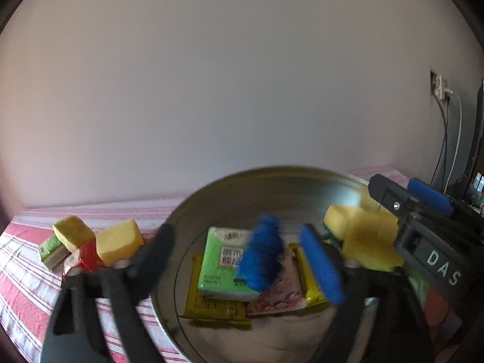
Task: Organize objects
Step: 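Carry the blue cloth and yellow sponge over the tin and release both inside, then withdraw both grippers from the tin toward the remaining items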
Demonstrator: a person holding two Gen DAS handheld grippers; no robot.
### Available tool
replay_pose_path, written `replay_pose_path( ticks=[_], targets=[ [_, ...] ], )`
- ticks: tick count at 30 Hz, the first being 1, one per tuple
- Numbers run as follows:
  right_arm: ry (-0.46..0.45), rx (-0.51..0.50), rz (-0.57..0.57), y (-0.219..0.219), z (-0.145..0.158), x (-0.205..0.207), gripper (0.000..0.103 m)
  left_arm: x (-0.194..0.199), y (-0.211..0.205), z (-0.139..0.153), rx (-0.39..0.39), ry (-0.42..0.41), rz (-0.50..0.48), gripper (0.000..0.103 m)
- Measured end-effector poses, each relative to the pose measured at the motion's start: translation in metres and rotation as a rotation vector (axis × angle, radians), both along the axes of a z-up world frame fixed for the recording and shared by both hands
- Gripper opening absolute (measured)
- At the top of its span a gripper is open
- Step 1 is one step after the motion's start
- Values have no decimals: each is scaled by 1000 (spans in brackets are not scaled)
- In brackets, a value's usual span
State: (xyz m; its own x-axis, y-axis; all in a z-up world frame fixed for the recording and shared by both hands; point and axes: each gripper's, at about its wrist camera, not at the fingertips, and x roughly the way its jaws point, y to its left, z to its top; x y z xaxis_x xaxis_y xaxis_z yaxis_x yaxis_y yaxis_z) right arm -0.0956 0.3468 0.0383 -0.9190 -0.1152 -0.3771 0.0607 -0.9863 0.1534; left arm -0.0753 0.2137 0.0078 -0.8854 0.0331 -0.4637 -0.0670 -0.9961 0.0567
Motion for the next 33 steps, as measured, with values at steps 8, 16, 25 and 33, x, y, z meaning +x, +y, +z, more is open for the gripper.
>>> replay_pose_path(
  ticks=[8,16,25,33],
  targets=[
    [193,-38,-150,20,17,31,89,13,-5,5,-14,27,41,102],
    [216,-21,-171,12,14,36,91,16,-33,2,-2,52,87,102],
    [318,63,-229,-9,14,71,91,26,-72,-6,-31,84,179,102],
    [322,56,-297,-9,14,78,92,33,-103,-13,-59,110,228,102]
  ],
)
